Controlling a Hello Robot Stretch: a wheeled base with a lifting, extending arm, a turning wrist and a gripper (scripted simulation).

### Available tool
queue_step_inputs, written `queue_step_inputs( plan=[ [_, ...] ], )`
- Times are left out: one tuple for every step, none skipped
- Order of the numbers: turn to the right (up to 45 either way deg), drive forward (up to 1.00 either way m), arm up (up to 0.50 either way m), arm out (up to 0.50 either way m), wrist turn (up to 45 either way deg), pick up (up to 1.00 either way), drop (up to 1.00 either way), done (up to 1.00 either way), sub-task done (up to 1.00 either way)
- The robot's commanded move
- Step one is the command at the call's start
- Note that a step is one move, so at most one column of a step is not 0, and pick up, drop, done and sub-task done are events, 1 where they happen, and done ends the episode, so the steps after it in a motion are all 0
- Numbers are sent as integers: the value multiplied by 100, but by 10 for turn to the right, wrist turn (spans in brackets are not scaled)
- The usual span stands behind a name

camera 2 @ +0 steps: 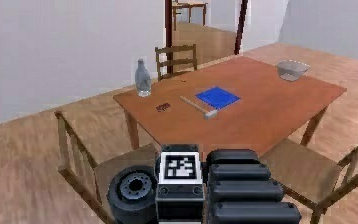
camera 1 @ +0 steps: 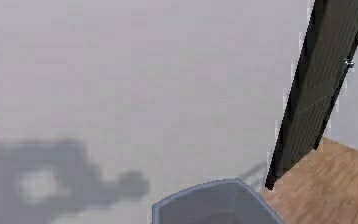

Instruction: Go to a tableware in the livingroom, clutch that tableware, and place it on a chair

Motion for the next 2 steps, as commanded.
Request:
queue_step_inputs(
  plan=[
    [120, 0, 0, 0, 0, 0, 0, 0, 0],
    [30, 0, 0, 0, 0, 0, 0, 0, 0]
  ],
)
